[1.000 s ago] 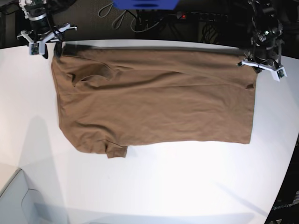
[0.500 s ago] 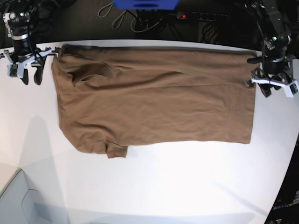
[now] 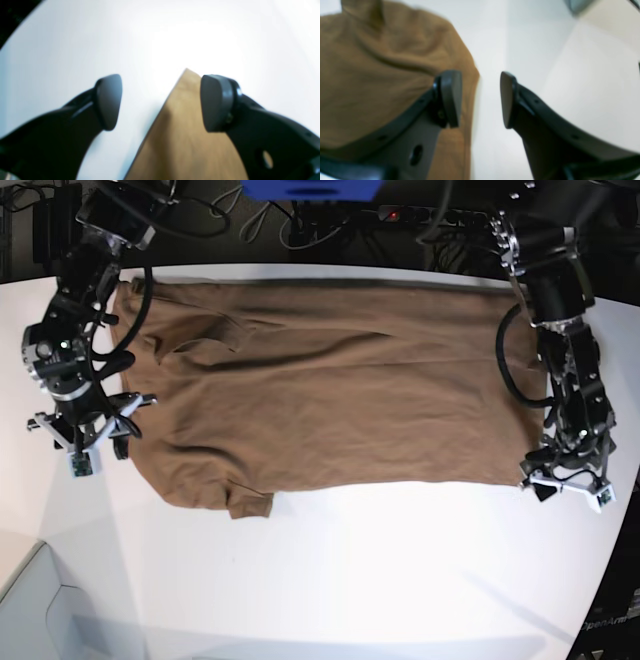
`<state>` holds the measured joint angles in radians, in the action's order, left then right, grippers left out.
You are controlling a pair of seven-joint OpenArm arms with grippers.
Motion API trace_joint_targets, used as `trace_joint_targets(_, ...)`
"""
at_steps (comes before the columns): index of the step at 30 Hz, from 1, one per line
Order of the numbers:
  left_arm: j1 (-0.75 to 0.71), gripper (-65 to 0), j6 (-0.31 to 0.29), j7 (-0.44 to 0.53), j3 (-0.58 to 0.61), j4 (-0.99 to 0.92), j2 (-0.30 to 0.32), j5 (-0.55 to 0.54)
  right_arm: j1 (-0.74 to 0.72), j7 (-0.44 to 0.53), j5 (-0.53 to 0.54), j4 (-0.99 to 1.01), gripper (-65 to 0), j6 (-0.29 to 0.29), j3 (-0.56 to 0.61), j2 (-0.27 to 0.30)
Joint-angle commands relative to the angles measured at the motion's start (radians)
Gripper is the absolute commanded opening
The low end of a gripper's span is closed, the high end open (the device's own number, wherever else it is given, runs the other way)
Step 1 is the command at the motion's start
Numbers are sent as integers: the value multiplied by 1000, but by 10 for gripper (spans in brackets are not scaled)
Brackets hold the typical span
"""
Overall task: Layout the t-shirt on the table in an organized manner, then fold the t-shirt properly
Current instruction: 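Move both grippers to the hem corners of the t-shirt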
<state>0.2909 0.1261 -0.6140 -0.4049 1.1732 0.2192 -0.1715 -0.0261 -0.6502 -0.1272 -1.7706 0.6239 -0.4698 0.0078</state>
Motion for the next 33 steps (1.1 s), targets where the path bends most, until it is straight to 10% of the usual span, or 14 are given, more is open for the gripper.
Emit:
trace_joint_targets(1, 43, -181, 5, 58, 14, -31, 23, 19, -19, 19, -10, 2, -390, -3, 1, 8)
trace_joint_targets(16, 205, -188, 5, 467, 261, -566, 53, 31, -30, 20, -10, 58, -390, -3, 24, 10)
trace_joint_targets(27, 199, -504, 5, 494, 309, -577, 32, 31, -119, 20, -10, 147, -386, -3, 98, 25)
trace_joint_targets(33, 199, -642, 5, 492, 309, -577, 32, 30, -271, 22, -12, 440, -269, -3, 233, 105)
